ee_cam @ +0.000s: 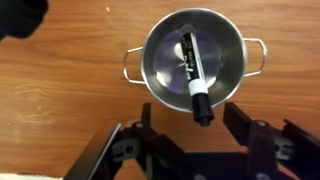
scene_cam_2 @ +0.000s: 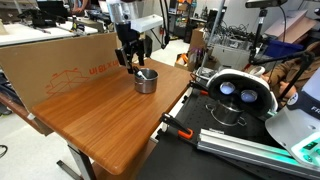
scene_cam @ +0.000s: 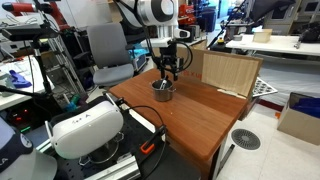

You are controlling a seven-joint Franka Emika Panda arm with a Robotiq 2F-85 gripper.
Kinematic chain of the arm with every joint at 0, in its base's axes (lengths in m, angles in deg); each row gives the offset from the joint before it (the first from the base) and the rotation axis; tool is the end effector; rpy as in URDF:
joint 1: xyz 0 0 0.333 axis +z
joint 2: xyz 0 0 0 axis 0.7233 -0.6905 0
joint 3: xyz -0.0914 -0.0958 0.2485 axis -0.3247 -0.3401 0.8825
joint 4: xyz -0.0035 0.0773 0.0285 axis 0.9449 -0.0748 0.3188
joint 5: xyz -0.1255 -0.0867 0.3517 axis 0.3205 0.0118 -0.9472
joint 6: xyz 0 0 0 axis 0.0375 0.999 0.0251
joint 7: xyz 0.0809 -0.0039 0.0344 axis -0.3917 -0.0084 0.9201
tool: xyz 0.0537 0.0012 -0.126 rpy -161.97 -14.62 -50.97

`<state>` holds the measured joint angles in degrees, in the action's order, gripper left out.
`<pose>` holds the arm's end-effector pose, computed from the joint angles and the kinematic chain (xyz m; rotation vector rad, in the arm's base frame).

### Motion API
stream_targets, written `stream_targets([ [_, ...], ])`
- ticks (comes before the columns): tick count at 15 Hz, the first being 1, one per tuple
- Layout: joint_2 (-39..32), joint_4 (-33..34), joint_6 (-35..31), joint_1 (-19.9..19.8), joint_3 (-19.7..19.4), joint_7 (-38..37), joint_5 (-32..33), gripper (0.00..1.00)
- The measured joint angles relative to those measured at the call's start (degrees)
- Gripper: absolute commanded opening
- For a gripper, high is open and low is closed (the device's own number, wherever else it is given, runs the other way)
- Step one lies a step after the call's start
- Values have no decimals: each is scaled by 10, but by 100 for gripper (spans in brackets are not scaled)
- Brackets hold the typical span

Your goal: Remove the marker from the pot and put it on the table

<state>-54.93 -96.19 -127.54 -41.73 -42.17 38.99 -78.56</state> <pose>0.5556 0.0427 0.1506 2.9989 0.1304 -0.2537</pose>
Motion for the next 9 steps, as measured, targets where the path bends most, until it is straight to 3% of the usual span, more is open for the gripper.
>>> stream_targets([
  [6, -3, 12, 0, 1, -1, -2, 0, 3],
  [7, -3, 13, 0, 1, -2, -2, 0, 0],
  [9, -3, 14, 1, 1, -2, -2, 0, 4],
])
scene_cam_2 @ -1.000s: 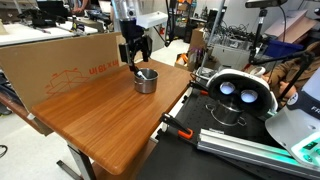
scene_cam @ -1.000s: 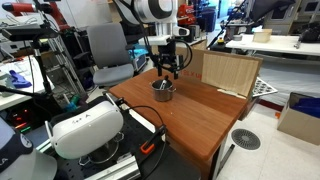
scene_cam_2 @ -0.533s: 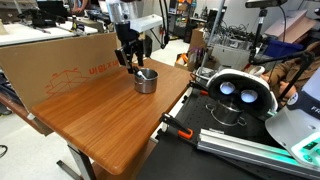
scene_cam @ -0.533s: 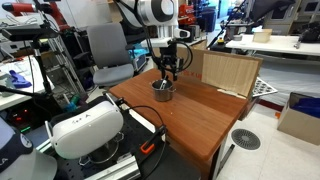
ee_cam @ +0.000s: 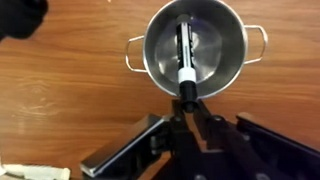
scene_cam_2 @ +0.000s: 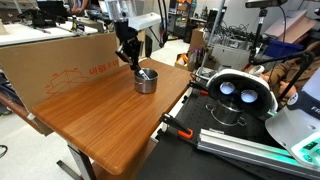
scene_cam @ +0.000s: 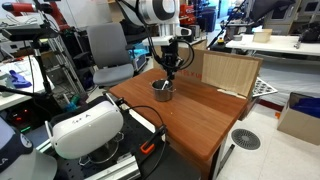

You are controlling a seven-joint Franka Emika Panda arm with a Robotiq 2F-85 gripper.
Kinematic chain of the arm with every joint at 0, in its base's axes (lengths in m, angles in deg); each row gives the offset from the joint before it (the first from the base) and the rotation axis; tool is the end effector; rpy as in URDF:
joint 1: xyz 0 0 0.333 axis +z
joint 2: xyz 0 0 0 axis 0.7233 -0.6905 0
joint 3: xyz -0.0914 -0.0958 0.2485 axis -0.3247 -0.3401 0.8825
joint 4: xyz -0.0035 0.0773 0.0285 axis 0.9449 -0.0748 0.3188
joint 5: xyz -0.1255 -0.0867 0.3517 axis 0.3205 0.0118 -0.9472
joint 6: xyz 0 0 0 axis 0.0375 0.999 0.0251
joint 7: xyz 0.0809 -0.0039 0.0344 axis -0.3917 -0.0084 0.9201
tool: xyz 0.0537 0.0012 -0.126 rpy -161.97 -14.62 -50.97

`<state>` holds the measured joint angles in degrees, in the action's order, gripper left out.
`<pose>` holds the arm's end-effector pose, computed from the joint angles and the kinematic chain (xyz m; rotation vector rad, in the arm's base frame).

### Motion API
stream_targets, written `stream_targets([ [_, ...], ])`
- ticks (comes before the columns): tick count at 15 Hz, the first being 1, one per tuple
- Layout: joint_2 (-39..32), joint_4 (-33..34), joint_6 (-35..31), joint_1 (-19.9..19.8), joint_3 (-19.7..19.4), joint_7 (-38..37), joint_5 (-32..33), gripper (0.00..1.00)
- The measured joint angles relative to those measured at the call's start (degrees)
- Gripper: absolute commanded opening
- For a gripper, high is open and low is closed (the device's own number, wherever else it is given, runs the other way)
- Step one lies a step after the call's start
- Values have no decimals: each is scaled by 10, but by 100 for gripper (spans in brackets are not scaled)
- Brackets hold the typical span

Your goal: Remove the marker from the pot and put it on the table

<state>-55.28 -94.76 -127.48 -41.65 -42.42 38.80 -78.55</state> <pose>0.5642 0.0416 0.1561 3.0000 0.1197 -0.2267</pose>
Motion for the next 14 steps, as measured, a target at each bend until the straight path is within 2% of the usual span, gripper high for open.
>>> stream_targets([
  [9, 4, 8, 3, -3, -2, 0, -7, 4],
  [14, 45, 19, 33, -22, -5, 14, -26, 4],
])
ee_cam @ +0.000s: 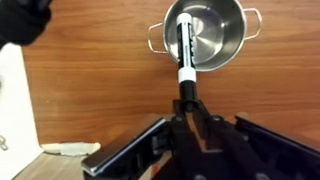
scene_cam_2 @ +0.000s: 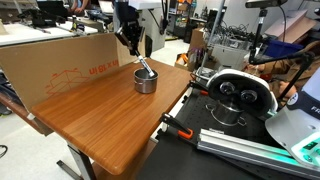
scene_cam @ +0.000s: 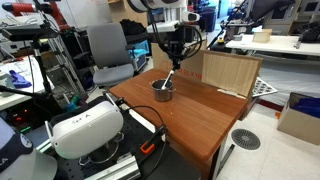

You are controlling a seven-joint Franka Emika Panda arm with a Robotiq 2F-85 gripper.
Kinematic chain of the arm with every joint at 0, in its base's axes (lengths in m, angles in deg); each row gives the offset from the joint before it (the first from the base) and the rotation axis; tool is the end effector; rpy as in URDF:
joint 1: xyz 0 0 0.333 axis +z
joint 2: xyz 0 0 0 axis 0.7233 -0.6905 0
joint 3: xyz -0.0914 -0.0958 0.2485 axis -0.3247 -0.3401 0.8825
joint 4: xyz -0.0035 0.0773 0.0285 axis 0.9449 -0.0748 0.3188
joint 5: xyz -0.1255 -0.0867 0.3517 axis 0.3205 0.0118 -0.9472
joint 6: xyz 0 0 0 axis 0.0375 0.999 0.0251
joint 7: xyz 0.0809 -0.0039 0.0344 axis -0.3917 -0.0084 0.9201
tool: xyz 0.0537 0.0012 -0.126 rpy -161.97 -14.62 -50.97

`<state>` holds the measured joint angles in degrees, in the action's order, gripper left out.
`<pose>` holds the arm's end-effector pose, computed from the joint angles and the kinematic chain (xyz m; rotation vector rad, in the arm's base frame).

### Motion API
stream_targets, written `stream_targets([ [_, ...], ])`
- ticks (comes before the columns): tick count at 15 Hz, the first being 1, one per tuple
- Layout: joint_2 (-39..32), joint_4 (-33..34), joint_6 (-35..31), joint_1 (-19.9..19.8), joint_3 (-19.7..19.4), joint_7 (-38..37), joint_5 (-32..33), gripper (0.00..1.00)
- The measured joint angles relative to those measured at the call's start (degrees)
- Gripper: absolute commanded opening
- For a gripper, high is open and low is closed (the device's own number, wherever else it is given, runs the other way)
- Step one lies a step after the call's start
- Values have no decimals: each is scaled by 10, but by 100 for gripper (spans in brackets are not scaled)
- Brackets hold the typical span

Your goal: Remove the marker from the pot and put it on the table

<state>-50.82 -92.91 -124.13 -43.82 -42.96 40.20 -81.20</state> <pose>0.5804 0.0163 0.2090 3.0363 0.0246 -0.1605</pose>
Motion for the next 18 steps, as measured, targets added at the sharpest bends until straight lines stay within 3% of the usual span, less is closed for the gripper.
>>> stream_targets([
  [8, 59, 19, 57, -48, -14, 72, -23, 4],
  [13, 45, 34, 89, -71, -18, 121, -40, 4],
  [18, -2, 60, 99, -73, -25, 124, -39, 4],
])
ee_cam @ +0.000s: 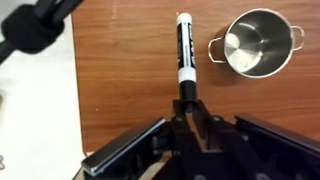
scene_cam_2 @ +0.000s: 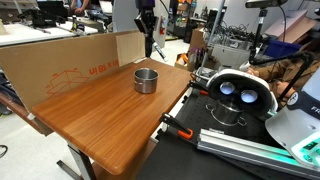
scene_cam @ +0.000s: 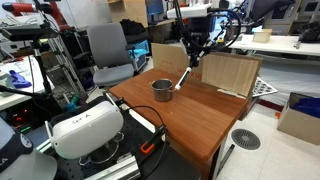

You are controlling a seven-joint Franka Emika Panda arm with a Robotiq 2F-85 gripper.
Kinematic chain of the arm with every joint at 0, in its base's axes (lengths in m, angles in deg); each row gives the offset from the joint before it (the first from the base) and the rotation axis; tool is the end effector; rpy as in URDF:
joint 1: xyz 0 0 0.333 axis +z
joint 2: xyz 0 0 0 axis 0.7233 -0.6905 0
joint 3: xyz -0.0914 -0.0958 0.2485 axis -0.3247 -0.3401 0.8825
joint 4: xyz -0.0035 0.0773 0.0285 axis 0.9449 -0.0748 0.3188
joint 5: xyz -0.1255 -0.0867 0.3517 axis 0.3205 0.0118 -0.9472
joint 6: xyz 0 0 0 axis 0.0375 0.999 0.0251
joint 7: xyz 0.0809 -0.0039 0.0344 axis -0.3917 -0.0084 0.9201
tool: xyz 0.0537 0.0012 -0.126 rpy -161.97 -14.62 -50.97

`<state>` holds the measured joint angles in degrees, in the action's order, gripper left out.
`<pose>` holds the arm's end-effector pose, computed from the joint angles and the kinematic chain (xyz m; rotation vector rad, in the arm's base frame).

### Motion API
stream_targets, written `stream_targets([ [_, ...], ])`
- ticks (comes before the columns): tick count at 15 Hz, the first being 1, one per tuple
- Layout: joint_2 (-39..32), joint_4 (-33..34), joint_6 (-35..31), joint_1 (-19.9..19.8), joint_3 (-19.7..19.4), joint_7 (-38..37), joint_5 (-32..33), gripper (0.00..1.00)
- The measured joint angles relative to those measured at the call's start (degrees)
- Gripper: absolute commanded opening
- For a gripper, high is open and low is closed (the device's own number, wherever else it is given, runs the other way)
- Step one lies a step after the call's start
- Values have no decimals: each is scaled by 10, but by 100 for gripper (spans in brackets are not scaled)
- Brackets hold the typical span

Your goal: Remove the marker from the pot and put it on the table

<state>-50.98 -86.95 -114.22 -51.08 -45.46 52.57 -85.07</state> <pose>0.5840 -0.0810 0.2375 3.0855 0.0195 -0.2949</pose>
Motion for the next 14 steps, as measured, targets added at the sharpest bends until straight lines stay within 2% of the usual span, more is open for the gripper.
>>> stream_targets([
  [14, -115, 62, 0, 0, -15, -10, 14, 4],
])
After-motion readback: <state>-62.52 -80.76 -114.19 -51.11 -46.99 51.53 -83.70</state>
